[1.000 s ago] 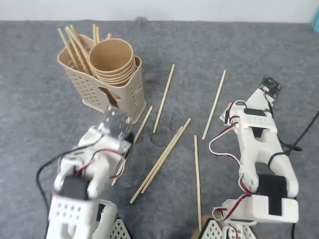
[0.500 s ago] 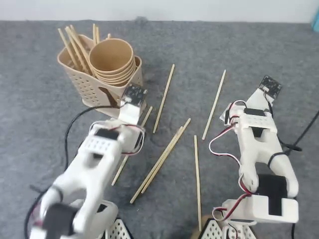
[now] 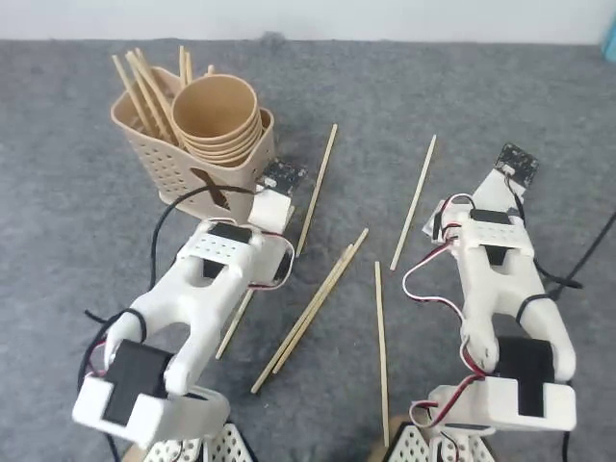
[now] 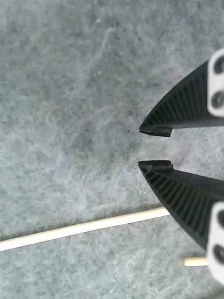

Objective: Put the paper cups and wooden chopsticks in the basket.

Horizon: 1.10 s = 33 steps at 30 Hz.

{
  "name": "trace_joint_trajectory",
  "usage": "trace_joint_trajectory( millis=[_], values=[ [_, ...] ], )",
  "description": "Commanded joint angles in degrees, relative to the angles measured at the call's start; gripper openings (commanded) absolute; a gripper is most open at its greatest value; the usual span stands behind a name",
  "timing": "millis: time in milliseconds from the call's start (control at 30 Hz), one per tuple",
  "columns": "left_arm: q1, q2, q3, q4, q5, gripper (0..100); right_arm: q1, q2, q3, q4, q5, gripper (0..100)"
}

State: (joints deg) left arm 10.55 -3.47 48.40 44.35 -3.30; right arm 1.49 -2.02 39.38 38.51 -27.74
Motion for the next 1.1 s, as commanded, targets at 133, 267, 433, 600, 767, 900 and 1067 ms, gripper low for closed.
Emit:
trace_joint_trajectory(
  millis=[133, 267, 433, 600, 767, 900, 1067],
  values=[
    [4.31, -0.18, -1.71, 6.42, 0.44, 9, -0.48, -0.48, -1.49, -0.48, 1.14, 9.4],
    [4.84, -0.18, -0.40, 9.58, 3.96, 9, -0.48, -0.48, -1.49, -0.48, 1.23, 9.4],
    [11.25, -0.88, 2.86, 12.40, 4.31, 1, -0.48, -0.48, -1.49, -0.48, 1.32, 9.4],
    [13.98, -0.88, 2.86, 13.36, 4.66, 1, -0.48, -0.48, -1.49, -0.40, 1.32, 9.4],
    [12.31, -0.35, -0.75, 15.91, 6.68, 2, -0.48, -0.48, -1.41, -0.40, 1.41, 9.4],
    [11.43, -0.26, -3.74, 21.19, 7.12, 12, -0.48, -0.48, -1.41, -0.40, 1.41, 9.4],
    [11.34, -0.18, -2.15, 21.36, 7.12, 23, -0.48, -0.48, -1.41, -0.40, 1.41, 9.4]
  ],
)
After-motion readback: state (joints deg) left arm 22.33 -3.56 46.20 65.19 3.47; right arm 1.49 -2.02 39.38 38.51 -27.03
